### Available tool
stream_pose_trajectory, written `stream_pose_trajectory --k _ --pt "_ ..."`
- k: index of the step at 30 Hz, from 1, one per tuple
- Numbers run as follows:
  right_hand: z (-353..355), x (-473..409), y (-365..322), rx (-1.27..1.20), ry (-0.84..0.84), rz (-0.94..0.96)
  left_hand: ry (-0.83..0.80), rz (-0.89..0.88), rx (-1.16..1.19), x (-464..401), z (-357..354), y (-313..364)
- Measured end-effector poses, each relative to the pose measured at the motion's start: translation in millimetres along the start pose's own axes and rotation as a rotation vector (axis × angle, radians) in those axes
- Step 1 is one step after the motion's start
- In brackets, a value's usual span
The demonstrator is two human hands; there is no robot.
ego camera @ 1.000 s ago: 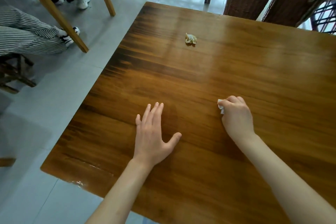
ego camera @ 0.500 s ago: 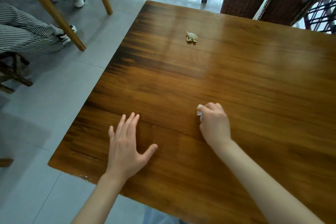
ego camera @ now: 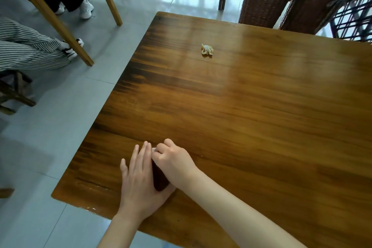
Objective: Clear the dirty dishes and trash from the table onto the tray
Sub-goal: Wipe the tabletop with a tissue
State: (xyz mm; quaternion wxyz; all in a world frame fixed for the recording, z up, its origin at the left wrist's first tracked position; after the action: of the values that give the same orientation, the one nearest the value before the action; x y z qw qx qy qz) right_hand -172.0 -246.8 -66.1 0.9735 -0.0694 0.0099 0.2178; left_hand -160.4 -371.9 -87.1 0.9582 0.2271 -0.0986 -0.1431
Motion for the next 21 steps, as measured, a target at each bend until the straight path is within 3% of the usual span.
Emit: stream_pose_trajectory --k 4,13,21 --pt "3.5 0.7 14.9 0.092 0.028 -0.094 -0.004 0.009 0.011 -7.4 -3.9 9.2" --pt "20.3 30.2 83.0 0.018 0.12 -0.703 -0.041 -0.049 -0.031 -19.7 -11.1 28.4" --pt "20.1 50.7 105.5 0.007 0.155 -0.82 -0.044 -0.108 -0.072 -46.4 -13.8 53.9"
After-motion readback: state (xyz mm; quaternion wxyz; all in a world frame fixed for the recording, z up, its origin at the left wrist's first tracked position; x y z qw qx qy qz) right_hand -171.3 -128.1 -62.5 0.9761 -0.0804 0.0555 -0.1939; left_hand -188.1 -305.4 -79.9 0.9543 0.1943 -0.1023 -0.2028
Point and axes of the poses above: each hand's wrist, its own x-axis away from the middle knuckle, its own z-axis out of the back of the hand, y = z × x, the point moved 1 cm from there along -x, towards the middle knuckle, and after that the axes turned 13 degrees about x, right-handed, at the moved point
